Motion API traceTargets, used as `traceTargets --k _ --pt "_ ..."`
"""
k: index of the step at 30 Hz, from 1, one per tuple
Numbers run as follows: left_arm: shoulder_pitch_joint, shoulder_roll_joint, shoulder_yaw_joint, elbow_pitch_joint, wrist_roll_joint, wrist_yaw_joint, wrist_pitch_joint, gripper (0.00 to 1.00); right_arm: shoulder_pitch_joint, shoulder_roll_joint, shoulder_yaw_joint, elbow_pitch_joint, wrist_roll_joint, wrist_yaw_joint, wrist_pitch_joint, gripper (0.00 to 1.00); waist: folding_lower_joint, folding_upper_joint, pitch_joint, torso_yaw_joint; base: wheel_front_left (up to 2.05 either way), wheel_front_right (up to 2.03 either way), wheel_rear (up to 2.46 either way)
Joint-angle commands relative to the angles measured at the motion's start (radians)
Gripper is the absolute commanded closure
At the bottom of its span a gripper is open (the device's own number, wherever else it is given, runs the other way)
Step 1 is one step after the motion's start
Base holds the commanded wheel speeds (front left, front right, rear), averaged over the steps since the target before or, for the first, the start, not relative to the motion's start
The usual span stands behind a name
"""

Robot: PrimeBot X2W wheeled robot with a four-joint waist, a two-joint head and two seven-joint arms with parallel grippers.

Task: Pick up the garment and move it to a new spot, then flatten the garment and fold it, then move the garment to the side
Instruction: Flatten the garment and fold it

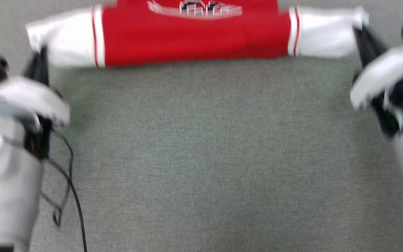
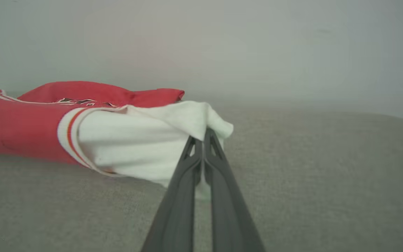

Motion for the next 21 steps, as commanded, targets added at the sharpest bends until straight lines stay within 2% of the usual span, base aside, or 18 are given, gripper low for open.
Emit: traceTargets --k 1,8,13,21 --pt "0.052 -0.001 0.014 -0.028 0.006 -0.002 -0.005 1.0 0.053 -0.013 -0.008 -0.015 0.015 -0.002 -0.006 1.0 0.0 0.0 -0.044 0.005 0.0 0.0 0.0" --pt "0.377 -0.014 0.081 -0.189 0.041 0.005 -0.005 1.0 0.364 0.011 -0.064 -0.123 0.075 -0.002 -0.004 1.0 0.0 0.0 -0.182 -0.003 0.0 0.0 0.0" --pt "0.581 -0.033 0.097 -0.246 0.03 0.013 -0.005 1.0 0.559 0.027 -0.122 -0.2 0.063 -0.002 0.026 1.0 0.0 0.0 -0.278 -0.01 0.0 0.0 0.0" --pt "0.811 -0.035 0.085 -0.33 0.017 0.042 0.026 1.0 0.86 0.115 -0.273 -0.366 0.01 -0.002 0.109 1.0 0.0 0.0 -0.395 0.002 0.0 0.0 0.0"
